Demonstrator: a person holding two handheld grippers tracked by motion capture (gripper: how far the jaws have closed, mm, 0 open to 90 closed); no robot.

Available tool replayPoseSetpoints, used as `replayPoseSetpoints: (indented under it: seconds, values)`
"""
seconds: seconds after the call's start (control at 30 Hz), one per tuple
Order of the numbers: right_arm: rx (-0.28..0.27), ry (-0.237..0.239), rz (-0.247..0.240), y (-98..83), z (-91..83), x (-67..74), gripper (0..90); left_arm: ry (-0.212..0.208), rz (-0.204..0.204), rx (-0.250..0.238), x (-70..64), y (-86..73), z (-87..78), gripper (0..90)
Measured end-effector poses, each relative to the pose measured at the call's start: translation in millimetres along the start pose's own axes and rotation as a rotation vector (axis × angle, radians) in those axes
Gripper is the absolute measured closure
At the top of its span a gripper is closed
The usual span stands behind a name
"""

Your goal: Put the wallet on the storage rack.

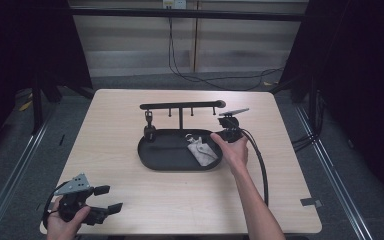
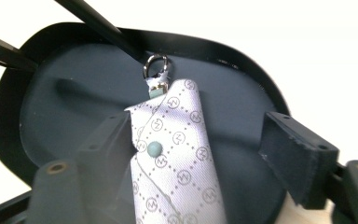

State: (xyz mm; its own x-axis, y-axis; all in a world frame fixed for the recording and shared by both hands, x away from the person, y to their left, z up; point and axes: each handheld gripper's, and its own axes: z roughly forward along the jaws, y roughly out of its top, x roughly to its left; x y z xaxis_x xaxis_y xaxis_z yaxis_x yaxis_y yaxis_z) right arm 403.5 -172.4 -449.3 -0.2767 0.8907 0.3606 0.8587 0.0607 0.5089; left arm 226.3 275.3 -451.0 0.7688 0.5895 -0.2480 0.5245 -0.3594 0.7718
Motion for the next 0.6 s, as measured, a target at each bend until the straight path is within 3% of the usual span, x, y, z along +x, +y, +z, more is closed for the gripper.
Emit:
replayPoseSetpoints:
  seconds: [0.13,0.27,0.33,0.6]
  values:
    - [-0.036,-0.022,-0.048,-2.6,-12.2,1.4,21.4,0.003,-0.003,0.000,0.2,0.4,0.8,18.8]
    - [-0.090,-0.007,-0.072,-7.9,-21.8,0.4,19.8,0.007,-0.005,0.003,2.0,0.7,1.6,18.8]
    - [-0.117,0.000,-0.065,-11.3,-27.4,-3.7,18.9,0.008,-0.010,0.001,2.4,0.4,2.0,18.9]
    - [-0.133,-0.003,-0.061,-26.8,-43.9,-14.7,14.6,0.008,-0.019,0.004,3.0,0.5,1.4,19.7]
